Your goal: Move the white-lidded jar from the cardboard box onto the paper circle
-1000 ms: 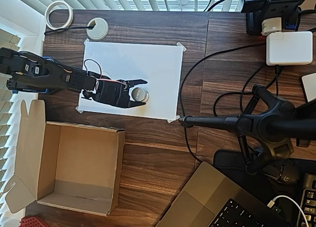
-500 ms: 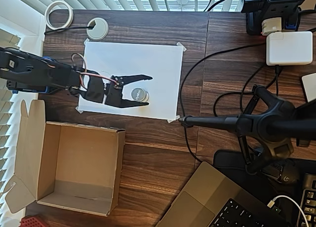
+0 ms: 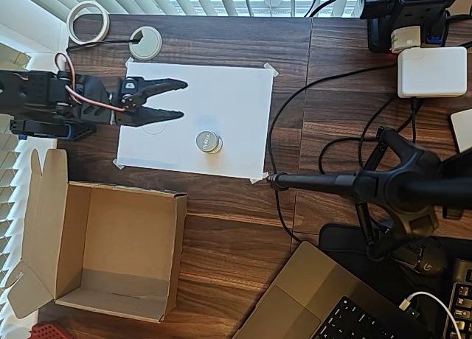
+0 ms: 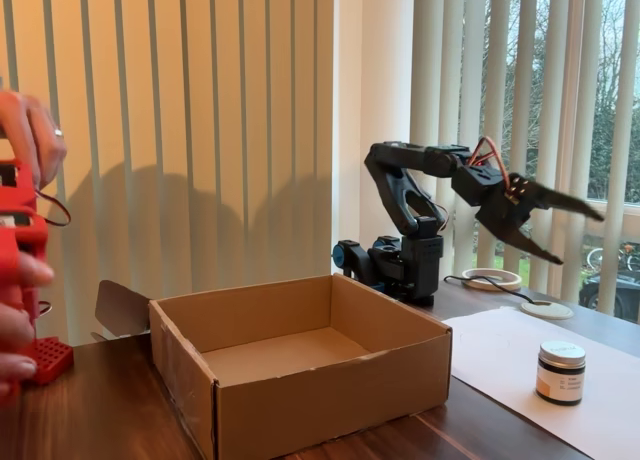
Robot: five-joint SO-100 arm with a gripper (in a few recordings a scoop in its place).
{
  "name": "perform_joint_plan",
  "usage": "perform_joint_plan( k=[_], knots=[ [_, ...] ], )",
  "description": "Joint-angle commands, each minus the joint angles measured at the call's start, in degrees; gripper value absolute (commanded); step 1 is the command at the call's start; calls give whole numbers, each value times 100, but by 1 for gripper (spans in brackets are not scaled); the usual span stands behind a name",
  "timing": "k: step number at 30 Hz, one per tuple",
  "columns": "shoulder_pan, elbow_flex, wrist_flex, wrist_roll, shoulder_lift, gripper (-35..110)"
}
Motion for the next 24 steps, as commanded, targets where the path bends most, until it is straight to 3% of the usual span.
perform_joint_plan(
  k=[1, 6, 14, 24],
  knots=[
    [-343, 562, 1239, 694, 1556, 21],
    [-352, 1020, 2224, 1028, 2487, 0],
    [-167, 1450, 3252, 1187, 3463, 0],
    [281, 2109, 3639, 861, 4307, 0]
  ],
)
